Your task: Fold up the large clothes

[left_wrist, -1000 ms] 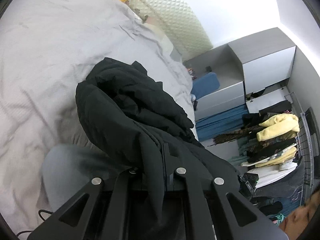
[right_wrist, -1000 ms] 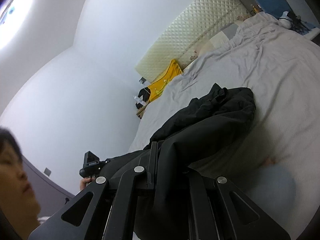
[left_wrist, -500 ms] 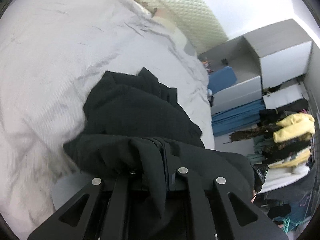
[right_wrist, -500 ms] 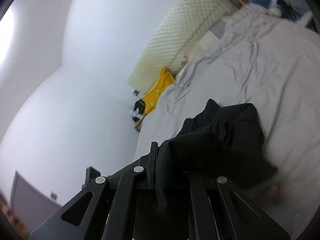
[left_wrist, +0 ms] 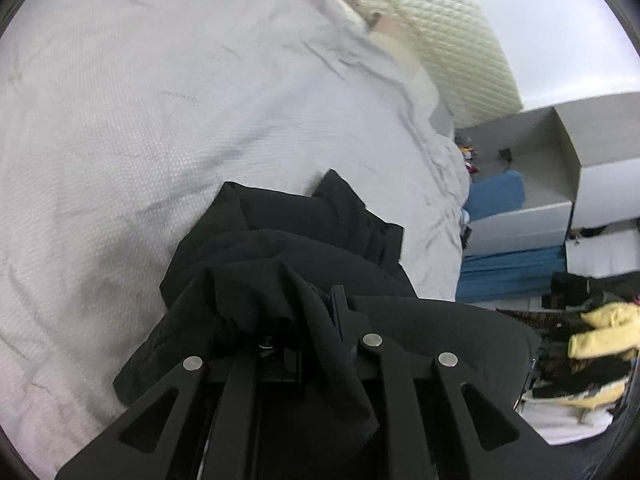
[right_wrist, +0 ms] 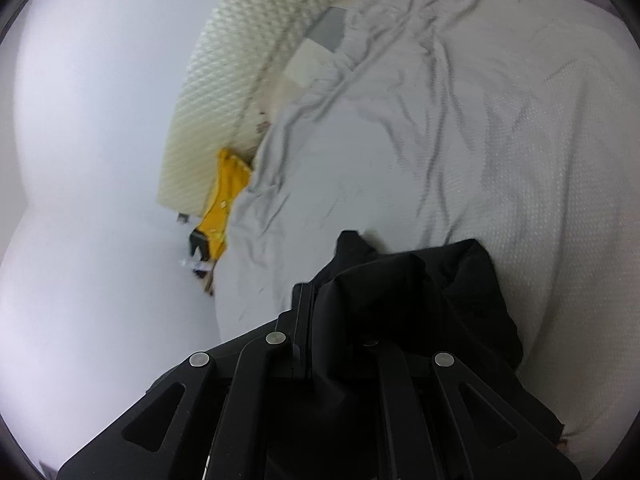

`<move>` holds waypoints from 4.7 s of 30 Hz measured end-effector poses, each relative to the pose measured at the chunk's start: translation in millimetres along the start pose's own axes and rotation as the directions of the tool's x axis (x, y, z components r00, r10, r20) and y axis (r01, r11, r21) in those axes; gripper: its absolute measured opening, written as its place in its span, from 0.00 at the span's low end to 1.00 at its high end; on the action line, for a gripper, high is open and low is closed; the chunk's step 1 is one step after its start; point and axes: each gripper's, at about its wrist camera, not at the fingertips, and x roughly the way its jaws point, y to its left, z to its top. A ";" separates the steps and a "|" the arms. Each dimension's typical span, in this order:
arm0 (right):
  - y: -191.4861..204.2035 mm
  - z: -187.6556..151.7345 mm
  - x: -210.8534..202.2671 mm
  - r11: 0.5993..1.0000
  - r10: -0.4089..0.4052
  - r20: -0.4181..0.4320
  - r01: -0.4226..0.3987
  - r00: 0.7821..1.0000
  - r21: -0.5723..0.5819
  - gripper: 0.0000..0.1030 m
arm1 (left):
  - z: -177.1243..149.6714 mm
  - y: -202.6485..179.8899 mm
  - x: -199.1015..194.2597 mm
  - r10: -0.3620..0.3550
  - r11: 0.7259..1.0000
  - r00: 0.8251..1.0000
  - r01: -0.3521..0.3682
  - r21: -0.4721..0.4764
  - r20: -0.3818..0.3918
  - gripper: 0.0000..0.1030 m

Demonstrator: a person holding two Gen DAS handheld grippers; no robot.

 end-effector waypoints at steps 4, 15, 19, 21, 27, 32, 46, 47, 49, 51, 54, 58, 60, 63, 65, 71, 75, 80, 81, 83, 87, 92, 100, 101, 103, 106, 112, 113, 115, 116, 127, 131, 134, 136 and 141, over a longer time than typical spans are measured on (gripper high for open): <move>-11.4 10.0 25.0 0.998 -0.045 -0.014 0.045 0.999 0.038 0.04 | 17.9 11.2 28.6 0.013 0.999 1.000 -0.014 -0.038 -0.019 0.13; -65.8 26.0 86.3 0.985 -0.113 -0.063 0.120 0.992 0.126 0.03 | 45.9 18.4 107.0 0.083 0.996 0.992 -0.087 -0.032 -0.090 0.13; -80.3 27.6 89.4 0.984 -0.033 -0.102 0.050 0.994 0.171 0.07 | 48.8 19.0 103.1 0.067 0.996 0.991 -0.073 -0.052 -0.112 0.13; -86.5 29.9 87.1 0.984 0.015 -0.129 0.008 0.992 0.180 0.09 | 47.4 19.3 94.5 0.038 0.998 0.992 -0.044 -0.050 -0.119 0.14; -96.5 32.6 55.9 0.987 0.074 -0.141 -0.052 0.987 0.154 0.29 | 34.8 24.9 44.5 -0.062 0.998 0.994 0.061 -0.016 -0.088 0.24; -101.1 43.2 10.8 0.992 -0.118 -0.040 0.120 0.992 0.035 0.56 | 18.6 24.4 -13.3 0.059 0.993 0.997 -0.065 0.103 0.054 0.67; 62.8 -86.1 45.2 0.747 -0.178 0.152 0.234 0.972 -0.622 0.72 | -83.8 -109.0 57.5 0.058 0.790 0.892 -0.315 0.526 0.448 0.67; 72.1 -100.2 57.4 0.714 -0.179 0.161 0.240 0.971 -0.658 0.73 | -87.3 -114.0 68.5 0.066 0.779 0.887 -0.331 0.532 0.457 0.67; 84.2 -123.8 79.0 0.655 -0.175 0.170 0.244 0.970 -0.715 0.77 | -94.0 -124.5 93.0 0.081 0.753 0.875 -0.367 0.546 0.477 0.67; 87.2 -139.5 96.4 0.618 -0.172 0.183 0.251 0.968 -0.745 0.78 | -99.9 -128.8 112.4 0.100 0.721 0.859 -0.410 0.558 0.502 0.67; 84.5 -144.1 122.6 0.591 -0.198 0.203 0.282 0.959 -0.755 0.78 | -103.6 -131.8 137.4 0.136 0.670 0.832 -0.477 0.568 0.538 0.67; 77.1 -136.3 138.3 0.581 -0.203 0.235 0.310 0.951 -0.753 0.81 | -98.1 -130.1 157.6 0.158 0.653 0.823 -0.502 0.567 0.546 0.67; 75.0 -131.9 142.5 0.578 -0.203 0.247 0.320 0.947 -0.751 0.81 | -92.9 -130.6 163.0 0.161 0.657 0.824 -0.501 0.564 0.543 0.67; 77.3 -129.8 151.6 0.570 -0.209 0.257 0.331 0.944 -0.752 0.82 | -86.5 -130.1 169.0 0.168 0.655 0.823 -0.504 0.562 0.542 0.67; 76.9 -130.4 154.9 0.567 -0.214 0.261 0.337 0.941 -0.752 0.85 | -81.8 -130.4 174.5 0.175 0.657 0.822 -0.508 0.557 0.543 0.67; 75.0 -127.5 160.5 0.576 -0.229 0.246 0.334 0.942 -0.746 0.89 | -73.1 -125.2 182.4 0.189 0.670 0.818 -0.512 0.538 0.544 0.68; 71.2 -124.8 164.7 0.586 -0.230 0.235 0.327 0.945 -0.742 0.93 | -66.2 -122.1 186.4 0.186 0.690 0.826 -0.496 0.527 0.532 0.68; 69.3 -118.5 180.5 0.596 -0.229 0.232 0.324 0.946 -0.734 0.98 | -53.6 -120.4 197.1 0.208 0.690 0.822 -0.507 0.516 0.529 0.69; 69.5 -115.8 184.7 0.598 -0.229 0.226 0.320 0.947 -0.734 0.99 | -49.9 -119.8 200.6 0.217 0.690 0.817 -0.516 0.507 0.534 0.70; 69.9 -111.1 192.5 0.601 -0.226 0.227 0.319 0.947 -0.732 1.00 | -39.9 -117.8 209.9 0.222 0.698 0.814 -0.517 0.495 0.537 0.71; 68.7 -101.8 210.8 0.591 -0.220 0.247 0.331 0.944 -0.736 1.00 | -20.5 -115.5 223.6 0.235 0.716 0.822 -0.508 0.479 0.519 0.71; 67.4 -101.6 218.1 0.578 -0.226 0.255 0.340 0.940 -0.742 1.00 | -19.7 -116.4 225.9 0.241 0.708 0.809 -0.524 0.473 0.536 0.71; 63.5 -98.3 181.5 0.590 -0.199 0.275 0.339 0.941 -0.732 1.00 | -19.9 -99.7 190.7 0.208 0.764 0.828 -0.470 0.443 0.521 0.71; 62.5 -97.4 174.5 0.583 -0.202 0.291 0.354 0.935 -0.732 1.00 | -19.4 -94.6 183.0 0.213 0.766 0.819 -0.479 0.428 0.533 0.71; 59.1 -94.6 163.9 0.565 -0.215 0.313 0.380 0.925 -0.733 1.00 | -19.6 -83.4 170.5 0.235 0.768 0.797 -0.503 0.397 0.556 0.71; 49.4 -89.3 153.6 0.563 -0.236 0.309 0.389 0.921 -0.729 1.00 | -15.4 -63.0 159.0 0.295 0.763 0.767 -0.548 0.343 0.569 0.71; 27.3 -84.8 163.4 0.588 -0.265 0.292 0.394 0.919 -0.706 1.00 | -6.4 -40.0 169.0 0.349 0.762 0.774 -0.563 0.321 0.528 0.73; 23.8 -86.0 167.0 0.588 -0.266 0.287 0.391 0.920 -0.708 1.00 | -8.2 -39.6 171.1 0.348 0.758 0.771 -0.567 0.323 0.534 0.74; 19.0 -87.2 168.7 0.597 -0.247 0.301 0.389 0.921 -0.702 1.00 | -9.6 -39.1 174.5 0.347 0.752 0.762 -0.574 0.323 0.546 0.74; 17.8 -88.0 168.8 0.599 -0.243 0.306 0.390 0.921 -0.699 1.00 | -9.5 -38.9 176.0 0.345 0.752 0.762 -0.574 0.325 0.547 0.74; 41.7 -99.9 143.0 0.602 -0.251 0.307 0.397 0.918 -0.693 1.00 | -21.4 -50.6 145.5 0.288 0.807 0.808 -0.494 0.325 0.515 0.74; 78.6 -109.8 90.2 0.629 -0.155 0.349 0.364 0.924 -0.687 1.00 | -47.8 -85.5 98.3 0.237 0.796 0.782 -0.496 0.346 0.576 0.74; 109.2 -121.1 43.6 0.644 -0.079 0.384 0.341 0.920 -0.685 1.00 | -76.4 -113.1 55.4 0.168 0.797 0.770 -0.473 0.375 0.615 0.74; 129.2 -129.1 12.4 0.647 -0.030 0.410 0.330 0.912 -0.687 1.00 | -95.5 -129.9 26.8 0.126 0.796 0.756 -0.463 0.390 0.642 0.75; 179.9 -163.8 -64.1 0.619 0.118 0.464 0.300 0.878 -0.726 1.00 | -142.4 -165.8 -39.2 0.039 0.780 0.697 -0.469 0.415 0.716 0.75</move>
